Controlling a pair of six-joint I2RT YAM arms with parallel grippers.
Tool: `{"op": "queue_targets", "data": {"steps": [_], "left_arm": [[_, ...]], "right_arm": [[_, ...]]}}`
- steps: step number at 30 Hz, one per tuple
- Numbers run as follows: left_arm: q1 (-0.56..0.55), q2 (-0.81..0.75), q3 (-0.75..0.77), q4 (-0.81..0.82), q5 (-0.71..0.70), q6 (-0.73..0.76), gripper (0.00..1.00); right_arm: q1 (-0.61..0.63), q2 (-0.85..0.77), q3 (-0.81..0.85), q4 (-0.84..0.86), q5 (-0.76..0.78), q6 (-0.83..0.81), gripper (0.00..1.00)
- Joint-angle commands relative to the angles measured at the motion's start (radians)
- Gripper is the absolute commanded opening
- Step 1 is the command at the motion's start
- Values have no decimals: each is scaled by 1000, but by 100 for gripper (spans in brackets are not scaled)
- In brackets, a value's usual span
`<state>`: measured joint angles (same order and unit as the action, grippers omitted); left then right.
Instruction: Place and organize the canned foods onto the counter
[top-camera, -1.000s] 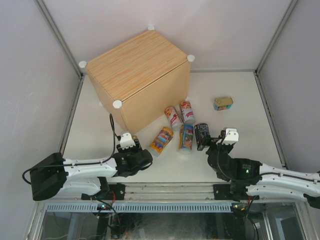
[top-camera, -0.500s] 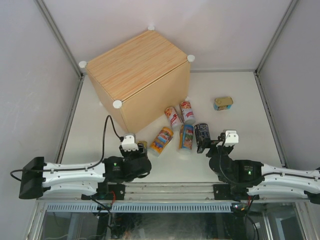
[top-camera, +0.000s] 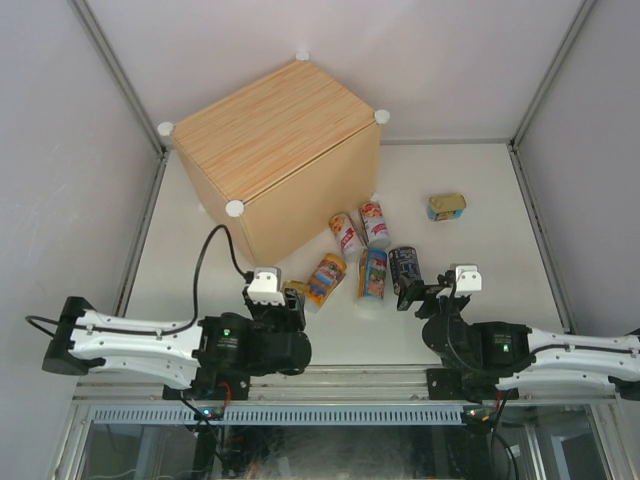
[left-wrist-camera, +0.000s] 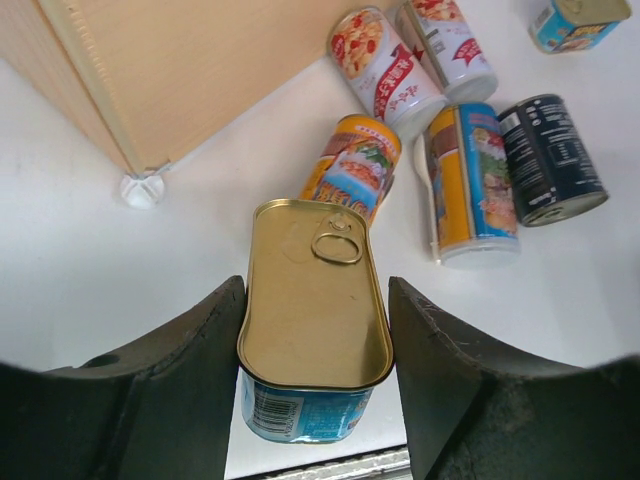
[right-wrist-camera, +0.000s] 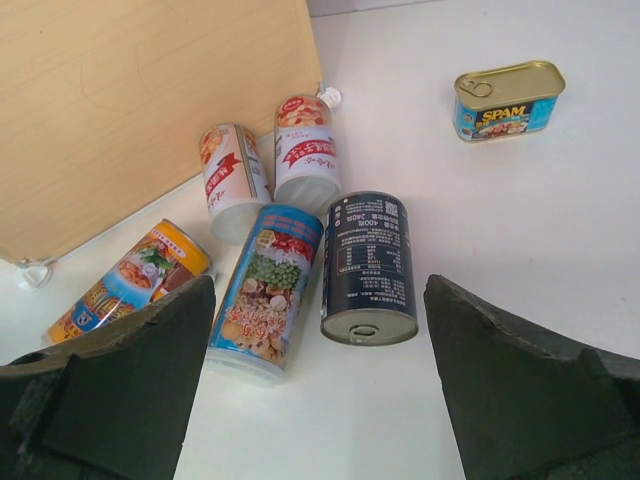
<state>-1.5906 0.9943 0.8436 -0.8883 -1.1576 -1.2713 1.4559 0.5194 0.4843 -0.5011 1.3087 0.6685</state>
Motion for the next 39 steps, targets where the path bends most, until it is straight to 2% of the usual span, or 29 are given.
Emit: {"op": "queue_targets", "data": {"steps": [1, 11, 17, 26, 32, 36, 39], "left_arm": [[-38, 52, 78, -164, -117, -130, 0], [-100, 56, 281, -363, -254, -154, 0], [-114, 41, 340, -390, -302, -129, 0], [-120, 32, 444, -387, -388, -15, 0], [-120, 3, 475, -317, -427, 113, 0], [-119, -36, 460, -168, -452, 273, 0], [-120, -72, 428, 1, -473, 447, 0]], "right_arm": [[30, 3, 20, -25, 36, 35, 85], [65, 9, 36, -29, 67, 40, 85], [76, 41, 55, -17, 81, 35, 85], [78, 69, 66, 87, 83, -66, 86], [78, 84, 67, 182, 80, -147, 86], [78, 100, 75, 207, 77, -172, 86], [78, 109, 84, 224, 78, -190, 86]]}}
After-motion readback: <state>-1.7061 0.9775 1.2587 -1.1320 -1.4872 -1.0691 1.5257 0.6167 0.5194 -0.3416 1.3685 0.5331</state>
